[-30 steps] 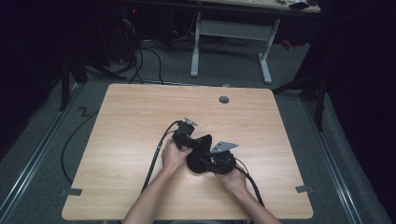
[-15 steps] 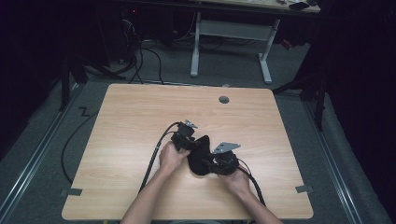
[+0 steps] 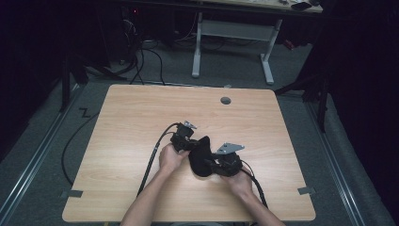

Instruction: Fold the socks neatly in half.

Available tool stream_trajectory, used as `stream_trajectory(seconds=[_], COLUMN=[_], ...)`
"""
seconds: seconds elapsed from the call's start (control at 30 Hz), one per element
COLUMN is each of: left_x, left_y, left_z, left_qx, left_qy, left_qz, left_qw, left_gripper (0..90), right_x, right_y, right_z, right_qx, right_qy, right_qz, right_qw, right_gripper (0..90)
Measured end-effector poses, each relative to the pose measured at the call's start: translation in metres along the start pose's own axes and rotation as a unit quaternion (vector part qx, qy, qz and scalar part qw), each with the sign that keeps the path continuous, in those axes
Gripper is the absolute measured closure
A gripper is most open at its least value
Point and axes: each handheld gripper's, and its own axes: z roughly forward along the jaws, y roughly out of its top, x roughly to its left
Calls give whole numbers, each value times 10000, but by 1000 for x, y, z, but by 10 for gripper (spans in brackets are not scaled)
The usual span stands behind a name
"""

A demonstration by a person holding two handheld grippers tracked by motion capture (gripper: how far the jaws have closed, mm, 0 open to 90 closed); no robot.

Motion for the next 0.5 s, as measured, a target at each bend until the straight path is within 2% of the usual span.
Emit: stream_trajectory(seconds=[0.07, 0.17, 0.37, 0.5], left_x=[0, 0, -3, -9], left_y=[0, -1, -3, -1], left_z=[0, -2, -13, -26], left_qx=[-15, -61, -239, -416], left_qy=[-13, -18, -8, 13], left_qz=[-19, -7, 68, 268], left_qw=[10000, 10000, 9997, 9988], left_gripper=[824, 830, 839, 845], right_x=[3, 5, 14, 17], right_y=[4, 10, 7, 6], right_z=[-2, 4, 24, 24], right_qx=[-105, -119, 163, 173], right_qy=[76, 199, 274, 217], right_qz=[77, 197, 245, 214], right_qw=[9999, 9995, 9992, 9994], right_gripper=[596, 588, 564, 562])
